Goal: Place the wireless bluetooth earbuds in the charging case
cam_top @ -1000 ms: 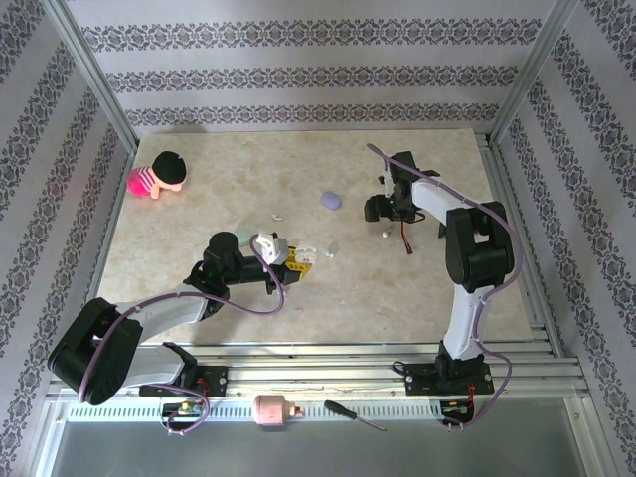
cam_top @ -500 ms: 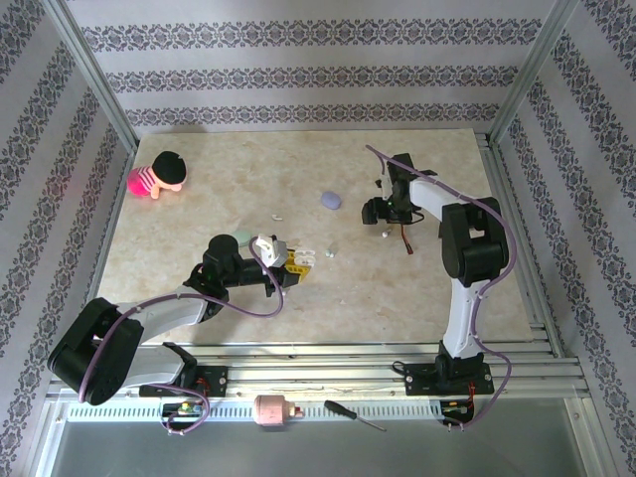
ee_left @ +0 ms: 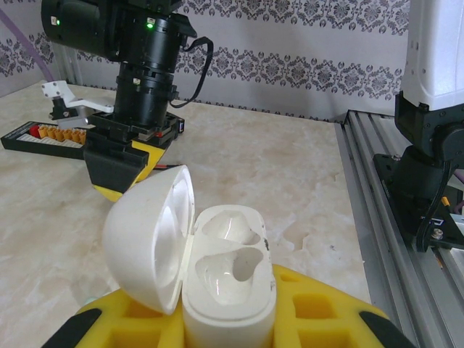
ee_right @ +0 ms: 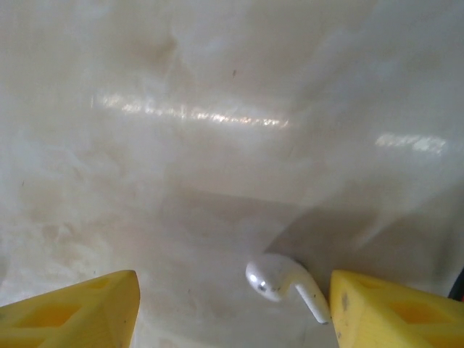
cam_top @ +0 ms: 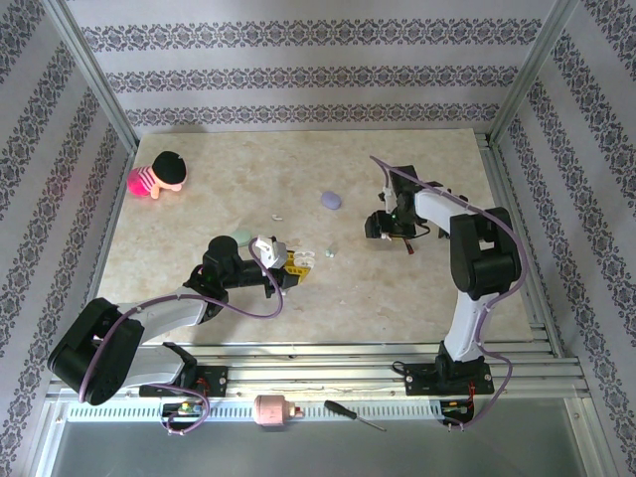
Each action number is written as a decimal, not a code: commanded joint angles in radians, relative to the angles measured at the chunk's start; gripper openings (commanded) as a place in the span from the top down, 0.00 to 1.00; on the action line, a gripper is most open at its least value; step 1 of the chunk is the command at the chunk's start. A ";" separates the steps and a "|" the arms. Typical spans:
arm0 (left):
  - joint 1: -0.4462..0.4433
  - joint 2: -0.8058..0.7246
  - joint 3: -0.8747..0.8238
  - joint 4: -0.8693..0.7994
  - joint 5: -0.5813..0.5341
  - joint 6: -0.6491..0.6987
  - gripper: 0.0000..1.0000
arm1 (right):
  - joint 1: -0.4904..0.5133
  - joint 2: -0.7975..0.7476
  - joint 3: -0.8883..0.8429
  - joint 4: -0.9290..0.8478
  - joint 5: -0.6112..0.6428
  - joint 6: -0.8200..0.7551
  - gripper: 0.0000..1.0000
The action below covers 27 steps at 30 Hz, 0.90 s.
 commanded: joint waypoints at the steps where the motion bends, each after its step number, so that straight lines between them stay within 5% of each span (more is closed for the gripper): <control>1: 0.014 -0.004 -0.007 0.048 0.015 0.001 0.95 | 0.022 -0.064 -0.030 -0.016 -0.020 0.001 0.32; 12: 0.014 -0.005 -0.008 0.037 0.006 0.009 0.96 | 0.036 -0.009 0.095 -0.157 0.166 -0.060 0.34; 16: 0.014 -0.006 -0.010 0.035 0.007 0.006 0.96 | 0.039 0.076 0.179 -0.249 0.175 -0.076 0.43; 27: 0.016 -0.003 -0.005 0.022 0.004 0.018 0.96 | 0.097 0.102 0.152 -0.262 0.138 -0.081 0.42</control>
